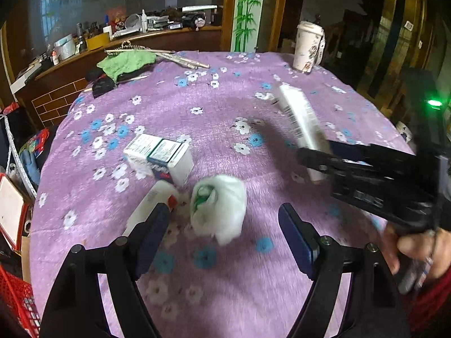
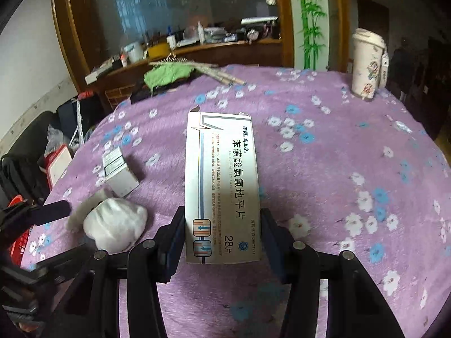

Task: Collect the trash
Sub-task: 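Grasp the white crumpled cloth with the left tool, then lift the medicine box and white cloth above the table with both tools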

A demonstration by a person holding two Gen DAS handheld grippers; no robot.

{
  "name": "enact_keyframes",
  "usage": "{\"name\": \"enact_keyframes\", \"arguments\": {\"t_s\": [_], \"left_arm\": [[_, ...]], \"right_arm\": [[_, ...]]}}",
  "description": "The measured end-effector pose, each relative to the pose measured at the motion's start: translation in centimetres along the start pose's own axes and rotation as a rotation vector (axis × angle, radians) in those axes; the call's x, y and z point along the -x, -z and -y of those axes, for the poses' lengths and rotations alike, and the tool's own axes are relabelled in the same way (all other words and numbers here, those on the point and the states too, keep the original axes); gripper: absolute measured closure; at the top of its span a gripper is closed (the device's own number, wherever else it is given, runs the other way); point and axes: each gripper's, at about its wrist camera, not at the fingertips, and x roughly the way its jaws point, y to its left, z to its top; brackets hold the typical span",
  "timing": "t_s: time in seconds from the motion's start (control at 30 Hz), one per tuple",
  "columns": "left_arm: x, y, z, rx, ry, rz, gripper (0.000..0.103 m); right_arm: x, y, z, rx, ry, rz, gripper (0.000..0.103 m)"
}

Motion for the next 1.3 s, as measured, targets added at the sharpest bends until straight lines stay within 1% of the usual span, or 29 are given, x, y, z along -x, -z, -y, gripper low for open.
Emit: {"name": "enact_keyframes", "arguments": {"t_s": [0.03, 0.1, 0.13, 0.17, 0.23, 0.33, 0.43, 0.63, 0.73, 0.8, 0.87, 1.07, 1.23, 1.3], "left_arm": [[-0.5, -0.2, 0.2, -0.006, -0.005, -0.005, 0.026], [-1.7, -0.6, 0.7, -0.010, -0.019, -0.023, 0.041], [-2.4, -0.8, 0.8, -0.007, -0.012, -0.039, 0.058], [-3.1, -0.9, 0.9, -0.003, -0.010, -0.057, 0.067], [-3.6, -0.7, 1.1, -0.011, -0.036, -0.053, 0.069], [-3.3, -0.4, 0.9, -0.003, -0.035, -0.027, 0.078], [-1.9, 0.0, 0.4, 0.026, -0.010, 0.005, 0.079], [2.8, 1.5, 0.6, 0.010, -0.010, 0.111, 0.079], [5.6, 2.6, 0.5, -0.001, -0.012, 0.162, 0.079], [7.4, 3.3, 0.3, -0.001, -0.021, 0.192, 0.079], [8.8, 3.8, -0.1, 0.012, -0.012, 0.213, 0.079], [11.7, 5.6, -0.8, 0.014, -0.012, 0.245, 0.079], [13.2, 7.6, -1.0, 0.010, -0.033, 0.261, 0.079], [13.6, 8.4, -1.1, 0.015, -0.036, 0.267, 0.079]], "right_arm": [[0.2, -0.1, 0.2, -0.005, -0.005, 0.008, 0.048], [0.6, -0.3, 0.7, -0.023, -0.029, 0.025, 0.048], [0.7, -0.3, 0.8, -0.026, -0.039, 0.032, 0.048], [0.8, -0.3, 0.8, -0.025, -0.044, 0.035, 0.048], [1.0, -0.1, 0.7, -0.019, -0.055, 0.037, 0.048], [1.3, 0.1, 0.4, 0.008, -0.056, 0.039, 0.048], [1.6, 0.2, -0.1, 0.038, -0.045, 0.052, 0.048], [2.7, 0.2, -1.6, 0.057, -0.059, 0.056, 0.048], [4.1, 0.5, -2.8, 0.063, -0.093, 0.045, 0.048], [5.8, 1.2, -3.8, 0.081, -0.096, 0.048, 0.048], [7.5, 2.1, -4.8, 0.097, -0.113, 0.058, 0.048], [11.7, 5.2, -7.3, 0.126, -0.145, 0.095, 0.048], [13.6, 7.4, -8.2, 0.118, -0.132, 0.133, 0.048], [14.0, 8.1, -8.5, 0.109, -0.141, 0.134, 0.048]]}}
